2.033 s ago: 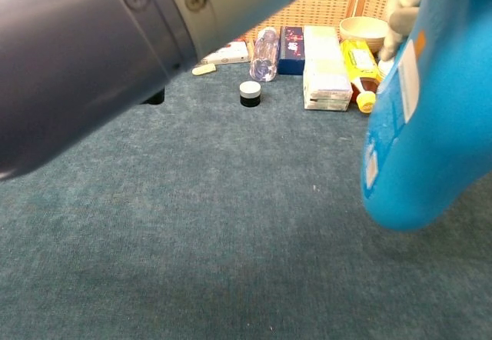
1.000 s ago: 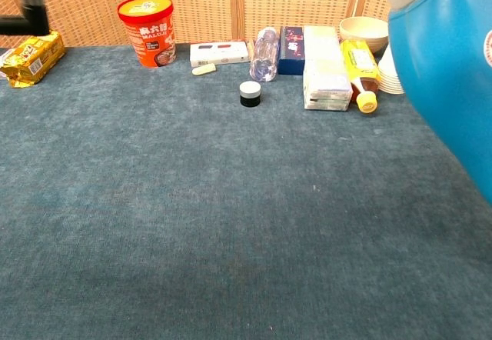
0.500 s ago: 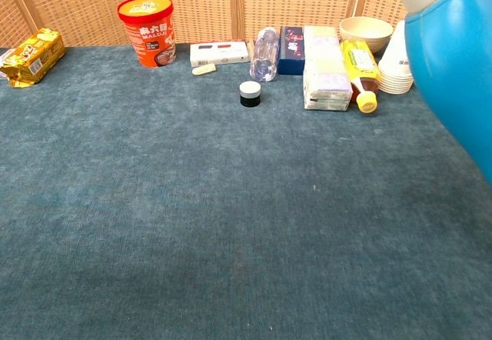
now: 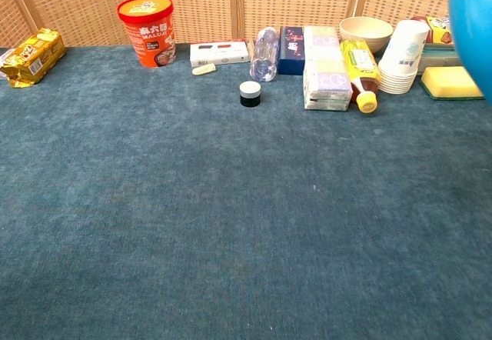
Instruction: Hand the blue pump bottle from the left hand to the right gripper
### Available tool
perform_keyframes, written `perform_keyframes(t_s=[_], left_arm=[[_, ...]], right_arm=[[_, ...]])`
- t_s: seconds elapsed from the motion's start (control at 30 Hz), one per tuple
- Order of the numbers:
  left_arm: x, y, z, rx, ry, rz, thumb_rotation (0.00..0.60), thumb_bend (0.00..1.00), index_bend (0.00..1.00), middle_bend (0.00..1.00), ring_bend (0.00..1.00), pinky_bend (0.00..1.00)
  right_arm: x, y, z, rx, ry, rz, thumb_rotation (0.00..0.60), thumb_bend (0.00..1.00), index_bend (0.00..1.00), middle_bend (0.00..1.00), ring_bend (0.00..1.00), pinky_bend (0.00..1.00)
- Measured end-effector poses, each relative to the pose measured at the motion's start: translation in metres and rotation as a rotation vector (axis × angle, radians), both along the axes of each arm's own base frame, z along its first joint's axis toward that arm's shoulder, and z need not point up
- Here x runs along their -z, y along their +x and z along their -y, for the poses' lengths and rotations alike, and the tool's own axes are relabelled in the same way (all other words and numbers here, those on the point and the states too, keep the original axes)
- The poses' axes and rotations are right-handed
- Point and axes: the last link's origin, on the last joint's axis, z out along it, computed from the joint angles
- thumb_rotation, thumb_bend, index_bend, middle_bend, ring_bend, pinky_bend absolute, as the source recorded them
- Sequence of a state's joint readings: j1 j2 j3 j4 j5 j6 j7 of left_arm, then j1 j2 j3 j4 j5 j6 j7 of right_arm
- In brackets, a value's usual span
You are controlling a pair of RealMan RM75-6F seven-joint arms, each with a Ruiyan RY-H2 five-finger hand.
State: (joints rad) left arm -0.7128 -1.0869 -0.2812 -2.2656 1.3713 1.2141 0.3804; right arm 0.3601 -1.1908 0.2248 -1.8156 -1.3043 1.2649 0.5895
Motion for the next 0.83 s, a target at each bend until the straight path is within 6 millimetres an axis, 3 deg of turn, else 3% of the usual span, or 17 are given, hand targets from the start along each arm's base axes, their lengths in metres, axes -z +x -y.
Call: perform_keyframes(t_s=[0.5,0.73,0.83], left_arm=[[-0.07,-0.159,-0.006,-0.34,0.154,-0.105,0.6,0.07,0.0,0.0,0.0,0.0],[-0.086,-0.24,0.031,-0.556,0.192,-0.124,0.6,0.08,0.0,0.0,0.0,0.0],[-0.088,-0.265,0.049,-0.614,0.215,-0.123,0.6,0.08,0.0,0.0,0.0,0.0]], right_arm=[[-0.016,-0.015,0.005,0.078,-0.113,-0.023,0.6,0.5,0.78,0.92,0.61,0.81],[-0.019,-0.024,0.006,0.137,-0.227,-0.003,0.6,0.5,0.78,0.92,0.61,0.81],[-0.021,-0.028,0.005,0.155,-0.268,0.001,0.6,0.5,0.78,0.92,0.61,0.81]])
